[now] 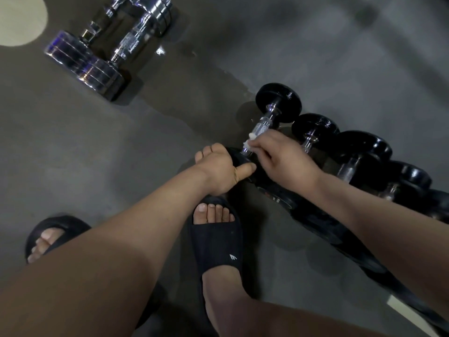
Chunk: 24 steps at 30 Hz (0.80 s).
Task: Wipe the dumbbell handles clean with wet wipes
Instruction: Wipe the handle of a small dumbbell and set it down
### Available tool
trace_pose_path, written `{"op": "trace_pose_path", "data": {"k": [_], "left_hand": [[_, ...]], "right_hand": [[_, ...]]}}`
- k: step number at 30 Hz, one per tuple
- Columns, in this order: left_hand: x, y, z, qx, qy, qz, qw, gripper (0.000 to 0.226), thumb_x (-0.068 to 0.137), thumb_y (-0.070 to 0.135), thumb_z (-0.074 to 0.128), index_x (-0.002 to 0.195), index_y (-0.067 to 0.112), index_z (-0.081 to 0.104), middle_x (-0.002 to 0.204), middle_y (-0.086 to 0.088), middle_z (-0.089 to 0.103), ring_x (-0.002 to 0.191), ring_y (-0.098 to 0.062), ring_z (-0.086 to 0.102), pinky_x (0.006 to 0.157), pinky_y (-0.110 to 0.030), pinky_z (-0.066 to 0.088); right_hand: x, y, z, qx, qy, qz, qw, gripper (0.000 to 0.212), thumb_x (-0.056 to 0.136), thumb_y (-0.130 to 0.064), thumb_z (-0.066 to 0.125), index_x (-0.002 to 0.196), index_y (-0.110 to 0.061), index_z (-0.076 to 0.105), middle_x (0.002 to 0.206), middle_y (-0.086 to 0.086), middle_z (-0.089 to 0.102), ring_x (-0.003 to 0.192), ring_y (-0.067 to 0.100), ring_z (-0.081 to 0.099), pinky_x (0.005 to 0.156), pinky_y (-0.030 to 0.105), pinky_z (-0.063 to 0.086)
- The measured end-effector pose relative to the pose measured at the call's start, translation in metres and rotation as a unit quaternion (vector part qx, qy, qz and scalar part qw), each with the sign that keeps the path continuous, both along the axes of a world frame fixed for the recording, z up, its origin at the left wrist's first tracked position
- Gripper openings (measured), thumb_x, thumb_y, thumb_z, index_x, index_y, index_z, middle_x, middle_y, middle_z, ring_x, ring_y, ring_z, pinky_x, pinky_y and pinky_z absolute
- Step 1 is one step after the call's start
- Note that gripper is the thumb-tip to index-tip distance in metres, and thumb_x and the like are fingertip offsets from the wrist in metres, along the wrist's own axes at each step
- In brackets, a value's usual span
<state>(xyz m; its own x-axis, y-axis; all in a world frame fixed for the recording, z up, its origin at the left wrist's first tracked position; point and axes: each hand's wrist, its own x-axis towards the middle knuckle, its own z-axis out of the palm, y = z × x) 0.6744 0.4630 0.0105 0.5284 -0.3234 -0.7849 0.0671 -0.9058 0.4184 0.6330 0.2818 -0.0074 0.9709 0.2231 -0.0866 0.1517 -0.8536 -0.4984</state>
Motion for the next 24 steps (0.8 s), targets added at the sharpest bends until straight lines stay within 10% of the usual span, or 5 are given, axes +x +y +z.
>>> {"op": "trace_pose_path", "data": {"k": [7,15,24], "left_hand": [[0.002,0.003,-0.001,-0.002,0.0,-0.001,1.0,0.097,0.088,0.072,0.051,0.144,-0.005,0.028,0.147,-0.022,0.035,0.137,-0.036,0.031,0.111,-0.032,0.028],[-0.001,0.001,-0.002,-0.007,-0.001,0.011,1.0,0.096,0.09,0.069,0.052,0.144,-0.005,0.025,0.148,-0.022,0.031,0.139,-0.035,0.028,0.112,-0.031,0.025],[-0.004,0.0,-0.004,-0.017,0.002,0.029,0.999,0.095,0.088,0.07,0.053,0.145,-0.002,0.027,0.148,-0.021,0.032,0.139,-0.034,0.027,0.112,-0.031,0.024]], "right_hand": [[0.026,-0.014,0.0,0.006,0.005,-0.157,0.988,0.016,0.101,-0.019,0.054,0.109,-0.013,0.067,0.112,0.005,0.068,0.103,0.018,0.064,0.089,0.025,0.049],[0.013,-0.012,0.005,0.044,0.01,-0.068,0.997,0.013,0.098,-0.014,0.061,0.105,-0.01,0.072,0.099,0.003,0.068,0.09,0.013,0.064,0.082,0.02,0.049],[0.05,0.002,0.008,-0.289,0.05,-0.101,0.951,0.023,0.097,-0.014,0.052,0.119,-0.01,0.059,0.118,0.015,0.055,0.083,0.04,0.062,0.057,0.036,0.038]]}}
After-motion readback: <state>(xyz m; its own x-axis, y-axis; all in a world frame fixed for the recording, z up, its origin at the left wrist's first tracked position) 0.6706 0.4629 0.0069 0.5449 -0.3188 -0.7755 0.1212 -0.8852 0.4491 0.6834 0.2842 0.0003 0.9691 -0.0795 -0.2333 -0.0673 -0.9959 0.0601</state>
